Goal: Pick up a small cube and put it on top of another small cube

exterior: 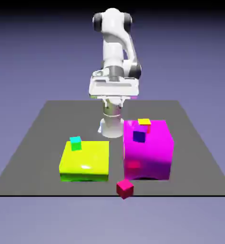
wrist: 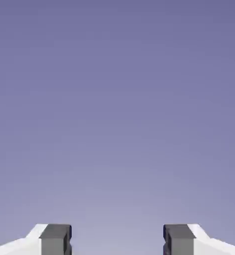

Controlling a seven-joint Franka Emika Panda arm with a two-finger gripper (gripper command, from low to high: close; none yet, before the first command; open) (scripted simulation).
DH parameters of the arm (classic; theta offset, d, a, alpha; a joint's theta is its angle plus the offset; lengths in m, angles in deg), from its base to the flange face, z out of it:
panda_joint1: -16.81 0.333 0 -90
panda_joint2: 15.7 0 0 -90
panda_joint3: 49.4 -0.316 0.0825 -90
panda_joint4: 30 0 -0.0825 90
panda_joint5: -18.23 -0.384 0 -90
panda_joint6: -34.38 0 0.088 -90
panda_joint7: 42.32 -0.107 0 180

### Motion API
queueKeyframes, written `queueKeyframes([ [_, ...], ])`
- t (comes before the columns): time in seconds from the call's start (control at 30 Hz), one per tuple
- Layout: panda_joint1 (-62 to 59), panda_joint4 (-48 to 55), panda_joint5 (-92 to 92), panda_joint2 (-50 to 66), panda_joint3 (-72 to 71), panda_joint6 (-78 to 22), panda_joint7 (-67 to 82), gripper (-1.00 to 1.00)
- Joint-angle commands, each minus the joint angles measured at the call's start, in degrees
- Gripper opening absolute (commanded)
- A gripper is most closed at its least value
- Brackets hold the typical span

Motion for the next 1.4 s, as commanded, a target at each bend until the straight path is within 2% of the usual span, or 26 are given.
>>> queueKeyframes([
  [0.0, 0.1, 2.1, 0.6, 2.0, -0.3, -2.2, 0.2, 0.0],
  [1.37, 4.9, 87.2, 23.2, 84.2, -11.8, -92.8, 8.8, 0.0],
])
